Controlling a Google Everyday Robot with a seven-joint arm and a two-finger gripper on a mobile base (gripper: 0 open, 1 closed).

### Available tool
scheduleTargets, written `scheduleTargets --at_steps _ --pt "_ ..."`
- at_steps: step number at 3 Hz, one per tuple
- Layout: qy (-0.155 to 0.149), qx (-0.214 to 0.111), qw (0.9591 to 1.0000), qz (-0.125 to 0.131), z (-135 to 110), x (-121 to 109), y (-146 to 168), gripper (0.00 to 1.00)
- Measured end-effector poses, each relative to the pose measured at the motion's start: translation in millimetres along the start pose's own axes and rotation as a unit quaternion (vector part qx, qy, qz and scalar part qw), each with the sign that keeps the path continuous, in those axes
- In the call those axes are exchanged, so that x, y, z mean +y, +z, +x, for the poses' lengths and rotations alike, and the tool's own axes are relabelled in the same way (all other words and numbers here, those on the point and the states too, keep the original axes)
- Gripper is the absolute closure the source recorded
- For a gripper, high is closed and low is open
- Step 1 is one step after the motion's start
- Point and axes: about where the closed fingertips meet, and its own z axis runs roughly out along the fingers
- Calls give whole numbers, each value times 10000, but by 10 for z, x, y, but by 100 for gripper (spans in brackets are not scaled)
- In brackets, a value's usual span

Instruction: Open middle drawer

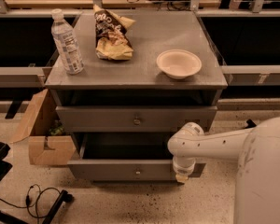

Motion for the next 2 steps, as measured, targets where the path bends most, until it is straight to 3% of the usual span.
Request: scheduleTargets --at_steps 1,2 --pt "0 0 10000 0 4 -13 -87 86" --pt "0 0 10000 0 9 -14 -147 100"
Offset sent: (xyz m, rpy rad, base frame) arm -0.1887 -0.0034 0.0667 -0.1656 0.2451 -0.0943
